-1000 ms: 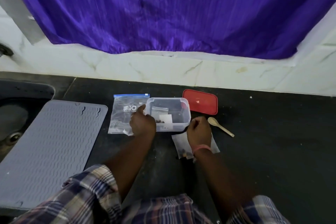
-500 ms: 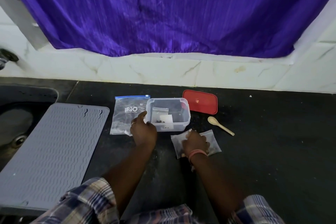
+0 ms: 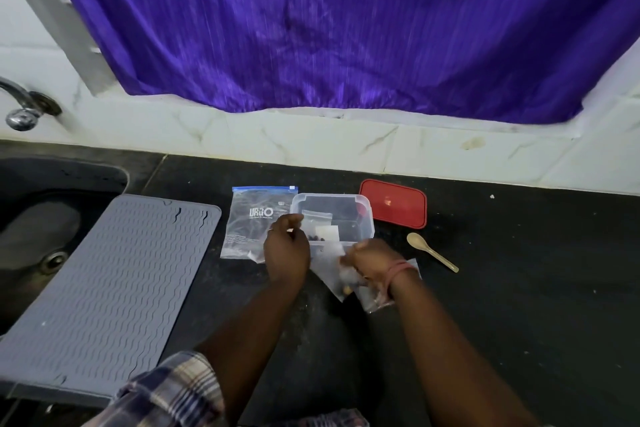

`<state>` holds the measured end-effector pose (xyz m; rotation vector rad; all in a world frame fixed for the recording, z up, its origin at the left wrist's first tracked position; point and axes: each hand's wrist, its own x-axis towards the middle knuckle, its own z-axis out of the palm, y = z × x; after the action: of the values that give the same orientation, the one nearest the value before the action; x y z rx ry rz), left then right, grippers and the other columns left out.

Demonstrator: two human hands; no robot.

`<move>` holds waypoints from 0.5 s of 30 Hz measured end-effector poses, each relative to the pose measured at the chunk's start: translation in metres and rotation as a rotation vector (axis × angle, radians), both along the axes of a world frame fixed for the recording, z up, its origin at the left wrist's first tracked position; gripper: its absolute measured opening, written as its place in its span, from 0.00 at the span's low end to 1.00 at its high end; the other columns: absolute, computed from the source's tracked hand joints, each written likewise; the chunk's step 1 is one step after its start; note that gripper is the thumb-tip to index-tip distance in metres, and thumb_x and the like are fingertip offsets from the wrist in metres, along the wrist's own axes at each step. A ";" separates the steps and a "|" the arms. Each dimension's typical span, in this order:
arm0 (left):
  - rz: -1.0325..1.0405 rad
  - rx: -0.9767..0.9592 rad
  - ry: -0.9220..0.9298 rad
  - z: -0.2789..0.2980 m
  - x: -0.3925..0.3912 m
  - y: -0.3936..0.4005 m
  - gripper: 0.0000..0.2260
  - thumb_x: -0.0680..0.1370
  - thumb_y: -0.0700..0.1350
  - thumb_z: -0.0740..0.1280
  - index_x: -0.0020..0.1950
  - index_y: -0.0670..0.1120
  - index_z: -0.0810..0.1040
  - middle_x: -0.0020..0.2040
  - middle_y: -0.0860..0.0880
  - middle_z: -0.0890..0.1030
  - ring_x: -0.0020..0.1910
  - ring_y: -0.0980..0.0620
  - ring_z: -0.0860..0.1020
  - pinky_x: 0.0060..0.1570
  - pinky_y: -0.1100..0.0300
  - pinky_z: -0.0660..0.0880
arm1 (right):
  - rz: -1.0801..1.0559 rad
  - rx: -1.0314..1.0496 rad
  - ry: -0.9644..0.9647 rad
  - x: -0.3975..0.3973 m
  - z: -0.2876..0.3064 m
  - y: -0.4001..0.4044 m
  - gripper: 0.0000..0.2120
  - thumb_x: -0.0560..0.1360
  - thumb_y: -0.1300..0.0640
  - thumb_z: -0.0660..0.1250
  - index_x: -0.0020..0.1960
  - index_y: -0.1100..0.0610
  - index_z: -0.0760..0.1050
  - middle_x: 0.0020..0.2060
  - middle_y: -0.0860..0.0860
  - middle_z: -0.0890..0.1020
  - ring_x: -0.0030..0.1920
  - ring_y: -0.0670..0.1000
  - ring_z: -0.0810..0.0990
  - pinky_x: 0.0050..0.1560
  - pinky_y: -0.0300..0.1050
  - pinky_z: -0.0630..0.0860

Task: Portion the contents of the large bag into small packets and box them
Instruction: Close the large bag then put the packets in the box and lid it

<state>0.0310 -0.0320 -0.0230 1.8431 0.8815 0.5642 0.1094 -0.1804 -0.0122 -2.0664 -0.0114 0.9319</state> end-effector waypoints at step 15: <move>-0.239 -0.526 0.363 0.043 0.071 0.035 0.16 0.83 0.42 0.60 0.67 0.35 0.75 0.61 0.35 0.80 0.53 0.44 0.79 0.63 0.45 0.78 | 0.036 -0.240 -0.061 0.054 0.020 0.074 0.20 0.84 0.53 0.58 0.72 0.61 0.70 0.64 0.59 0.78 0.43 0.51 0.76 0.41 0.40 0.72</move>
<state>0.1018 0.0034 0.0203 1.5463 0.9203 -0.1545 0.1632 -0.1068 0.0077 -2.3228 0.0322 0.9291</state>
